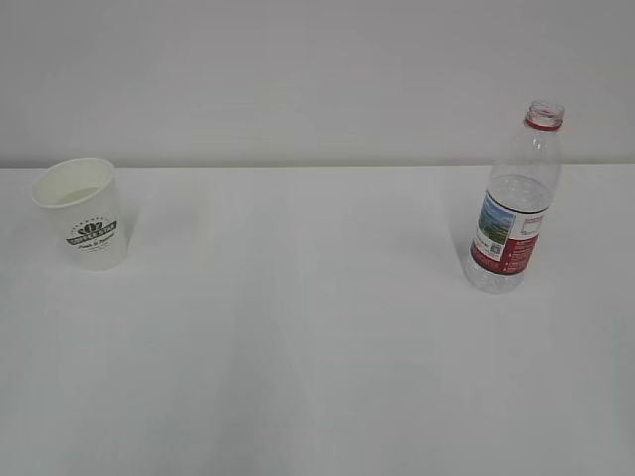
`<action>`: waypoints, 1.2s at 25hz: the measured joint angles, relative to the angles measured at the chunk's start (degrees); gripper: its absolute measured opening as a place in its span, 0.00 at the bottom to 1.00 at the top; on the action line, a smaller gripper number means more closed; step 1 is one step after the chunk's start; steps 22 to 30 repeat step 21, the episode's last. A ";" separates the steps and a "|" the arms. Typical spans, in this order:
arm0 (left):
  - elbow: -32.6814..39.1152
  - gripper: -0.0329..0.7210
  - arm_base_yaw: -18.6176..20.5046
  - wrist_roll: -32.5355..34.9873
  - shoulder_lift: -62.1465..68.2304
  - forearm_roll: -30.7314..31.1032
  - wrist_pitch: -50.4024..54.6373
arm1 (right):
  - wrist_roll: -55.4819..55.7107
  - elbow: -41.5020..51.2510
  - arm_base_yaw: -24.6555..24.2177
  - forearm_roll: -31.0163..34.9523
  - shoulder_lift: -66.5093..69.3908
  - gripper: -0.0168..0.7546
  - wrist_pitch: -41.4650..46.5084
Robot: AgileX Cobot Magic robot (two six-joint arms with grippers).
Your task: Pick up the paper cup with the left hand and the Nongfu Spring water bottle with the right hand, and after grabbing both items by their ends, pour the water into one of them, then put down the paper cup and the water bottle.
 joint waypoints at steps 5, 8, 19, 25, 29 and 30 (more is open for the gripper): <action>0.09 0.63 0.00 0.00 0.00 0.00 -0.53 | 0.00 0.11 0.00 0.00 0.00 0.73 -1.15; 0.29 0.63 0.00 0.00 0.00 0.00 -0.53 | 0.00 0.23 0.00 0.00 0.00 0.73 -1.48; 0.45 0.63 0.00 0.00 0.00 0.02 -0.53 | -0.13 0.35 0.00 0.00 0.00 0.73 -1.60; 0.45 0.63 0.00 0.00 0.00 0.02 -0.53 | -0.13 0.35 0.00 0.00 0.00 0.73 -1.60; 0.45 0.63 0.00 0.00 0.00 0.02 -0.53 | -0.13 0.35 0.00 0.00 0.00 0.73 -1.60; 0.45 0.63 0.00 0.00 0.00 0.02 -0.53 | -0.13 0.35 0.00 0.00 0.00 0.73 -1.60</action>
